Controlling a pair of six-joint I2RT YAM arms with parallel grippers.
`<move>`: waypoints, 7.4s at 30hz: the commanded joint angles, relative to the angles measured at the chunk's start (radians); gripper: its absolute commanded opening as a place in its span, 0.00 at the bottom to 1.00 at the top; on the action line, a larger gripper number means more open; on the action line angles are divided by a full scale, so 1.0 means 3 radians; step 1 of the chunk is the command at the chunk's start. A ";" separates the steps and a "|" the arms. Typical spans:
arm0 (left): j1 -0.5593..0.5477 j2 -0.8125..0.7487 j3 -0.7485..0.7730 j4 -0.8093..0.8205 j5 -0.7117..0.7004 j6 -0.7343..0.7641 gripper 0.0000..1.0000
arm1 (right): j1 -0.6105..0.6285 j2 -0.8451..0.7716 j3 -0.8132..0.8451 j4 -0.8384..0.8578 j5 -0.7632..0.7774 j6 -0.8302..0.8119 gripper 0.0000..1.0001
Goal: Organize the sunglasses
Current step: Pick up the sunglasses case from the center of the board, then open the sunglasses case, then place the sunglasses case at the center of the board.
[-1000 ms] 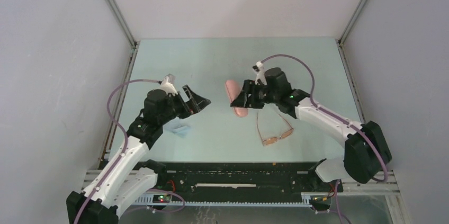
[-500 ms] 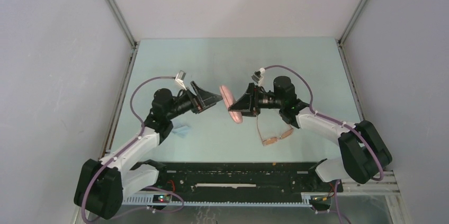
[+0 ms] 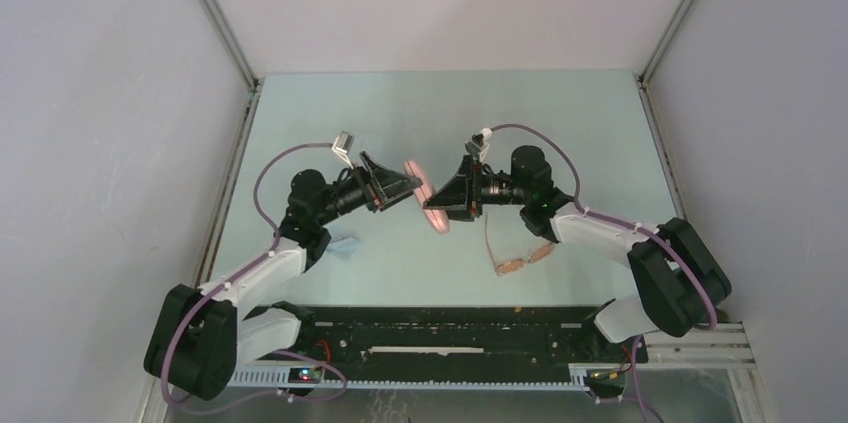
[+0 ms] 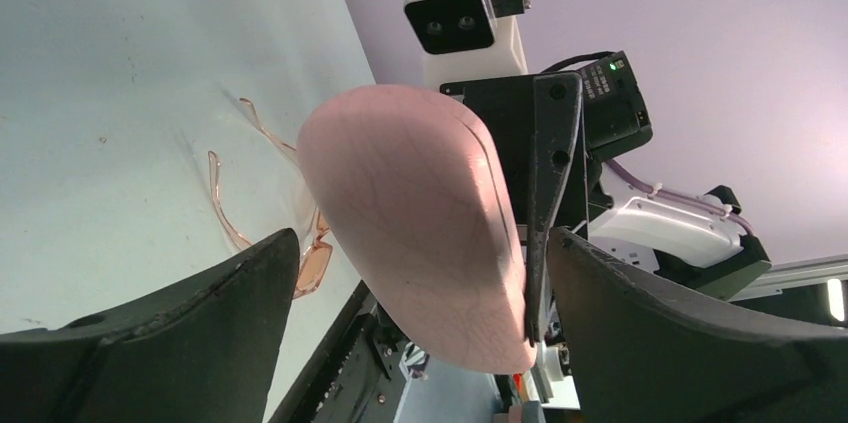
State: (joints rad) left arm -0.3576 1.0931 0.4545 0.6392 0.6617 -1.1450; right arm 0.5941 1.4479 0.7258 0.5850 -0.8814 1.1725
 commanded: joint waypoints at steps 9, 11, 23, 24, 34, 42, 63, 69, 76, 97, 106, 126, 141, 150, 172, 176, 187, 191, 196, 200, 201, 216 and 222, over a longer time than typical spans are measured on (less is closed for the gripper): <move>-0.0010 0.0067 -0.0138 0.0318 0.0018 -0.0108 0.66 | 0.0085 0.0085 0.0059 0.0395 0.0010 0.0270 0.35; -0.0013 0.0067 -0.0146 0.0317 0.0024 -0.0089 0.59 | 0.0085 0.0120 0.0025 0.0593 0.0005 0.0425 0.35; 0.0008 -0.0137 -0.0124 0.0232 -0.0002 0.0060 0.25 | 0.0016 0.0474 -0.0201 0.1995 0.0085 0.1626 0.35; 0.0014 -0.0151 -0.0122 0.0232 0.0003 0.0072 0.21 | 0.0018 0.0517 -0.0215 0.2096 0.0097 0.1699 0.35; 0.0087 -0.0400 -0.0181 0.0478 0.0202 0.0284 0.00 | 0.0033 0.0906 -0.0287 0.2947 0.0268 0.2426 0.35; 0.0098 -0.0630 -0.0342 0.0680 0.0237 0.0473 0.00 | 0.0127 0.1074 -0.0287 0.3103 0.0412 0.2802 0.36; 0.0098 -0.0752 -0.0449 0.0671 0.0207 0.0523 0.00 | 0.0159 0.1108 -0.0272 0.3107 0.0555 0.3041 0.44; 0.0098 -0.0765 -0.0461 0.0661 0.0209 0.0524 0.00 | 0.0143 0.1100 -0.0272 0.3110 0.0545 0.3051 0.52; 0.0098 -0.0773 -0.0459 0.0518 0.0170 0.0605 0.00 | 0.0113 0.1103 -0.0272 0.3108 0.0515 0.3015 0.62; 0.0098 -0.0792 -0.0450 0.0518 0.0177 0.0622 0.00 | 0.0065 0.1032 -0.0260 0.3110 0.0457 0.2907 0.84; 0.0098 -0.0805 -0.0441 0.0518 0.0205 0.0626 0.00 | 0.0055 0.1066 -0.0237 0.3108 0.0427 0.2909 0.83; 0.0095 -0.1097 -0.0588 0.0776 0.0178 0.0676 0.00 | 0.0049 0.1134 -0.0236 0.3119 0.0543 0.3314 0.73; 0.0093 -0.1079 -0.0626 0.0912 0.0213 0.0601 0.00 | 0.0060 0.1078 -0.0164 0.3119 0.0545 0.3325 0.81; 0.0093 -0.0992 -0.0447 0.0286 0.0107 0.0723 0.00 | -0.0021 0.0870 -0.0159 0.3083 0.0405 0.2996 0.90; 0.0093 -0.0512 0.0328 -0.1410 -0.0645 0.0902 0.00 | -0.0430 -0.1403 0.0600 -0.3125 0.1341 -0.1347 1.00; 0.0091 0.0056 0.0508 -0.1362 -0.0901 0.0701 0.00 | -0.0473 -0.1487 0.0613 -0.3440 0.1616 -0.1487 1.00; 0.0093 0.1931 0.1269 -0.0533 -0.0631 0.0247 0.00 | -0.0506 -0.1865 0.0613 -0.3980 0.2096 -0.1666 0.99; 0.0093 0.2252 0.1311 -0.0419 -0.0745 -0.0022 0.00 | -0.0589 -0.1956 0.0609 -0.4124 0.2174 -0.1697 1.00; 0.0080 0.2341 0.1064 -0.0132 -0.1072 -0.0377 0.00 | -0.0662 -0.1962 0.0603 -0.4131 0.2139 -0.1709 1.00; 0.0070 0.2357 0.1046 -0.0367 -0.1187 -0.0446 0.00 | -0.0699 -0.1923 0.0603 -0.4091 0.2079 -0.1706 1.00; 0.0067 0.2381 0.1100 -0.0503 -0.1180 -0.0405 0.00 | -0.0704 -0.1912 0.0603 -0.4077 0.2064 -0.1712 0.99; -0.0007 0.2533 0.1341 -0.1246 -0.1321 -0.0320 0.23 | -0.0776 -0.1883 0.0603 -0.4025 0.1946 -0.1689 1.00; -0.0024 0.2860 0.1724 -0.1173 -0.1180 -0.0412 0.00 | -0.0783 -0.1968 0.0603 -0.4099 0.1982 -0.1687 1.00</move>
State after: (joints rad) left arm -0.3538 1.8931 0.8730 0.2779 0.2974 -1.2556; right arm 0.3664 0.8837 0.8730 -0.6472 -0.2939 0.6788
